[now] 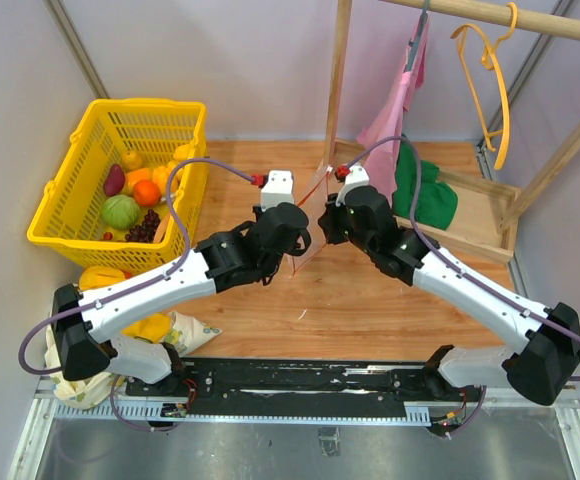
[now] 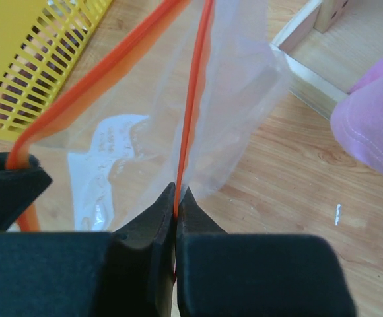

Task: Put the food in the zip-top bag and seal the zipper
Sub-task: Open the zipper of the food storage bag, then pick up the fake vegetable from the bin.

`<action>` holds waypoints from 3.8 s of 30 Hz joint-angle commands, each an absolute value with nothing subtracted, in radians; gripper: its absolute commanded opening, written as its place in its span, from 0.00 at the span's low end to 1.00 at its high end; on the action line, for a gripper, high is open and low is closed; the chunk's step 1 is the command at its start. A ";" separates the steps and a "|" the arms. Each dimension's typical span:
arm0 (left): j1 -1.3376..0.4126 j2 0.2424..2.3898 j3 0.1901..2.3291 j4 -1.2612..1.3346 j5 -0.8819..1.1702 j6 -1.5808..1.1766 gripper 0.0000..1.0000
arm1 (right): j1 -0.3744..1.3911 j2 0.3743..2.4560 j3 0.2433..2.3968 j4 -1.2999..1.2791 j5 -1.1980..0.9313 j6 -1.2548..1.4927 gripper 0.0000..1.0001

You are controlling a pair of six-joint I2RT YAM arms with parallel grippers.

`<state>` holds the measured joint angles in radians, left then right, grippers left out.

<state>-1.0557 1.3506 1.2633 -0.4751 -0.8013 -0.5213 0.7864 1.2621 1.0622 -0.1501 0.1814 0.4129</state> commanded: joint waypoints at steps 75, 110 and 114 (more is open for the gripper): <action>-0.865 1.252 1.129 -0.309 -0.400 -0.517 0.32 | 0.830 1.292 1.174 -0.280 0.299 0.057 0.01; -0.171 1.294 1.470 -0.637 -0.469 -0.282 0.96 | 0.894 1.335 1.222 -0.330 0.430 -0.014 0.01; -0.044 1.410 1.501 -0.631 -0.394 -0.293 0.97 | 0.894 1.331 1.218 -0.325 0.423 -0.014 0.01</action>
<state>-0.1371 1.3167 1.4677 -0.6098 -0.4774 -0.3073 0.8841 1.3411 1.1885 -0.3195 0.4015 -0.0017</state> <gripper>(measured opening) 0.964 0.011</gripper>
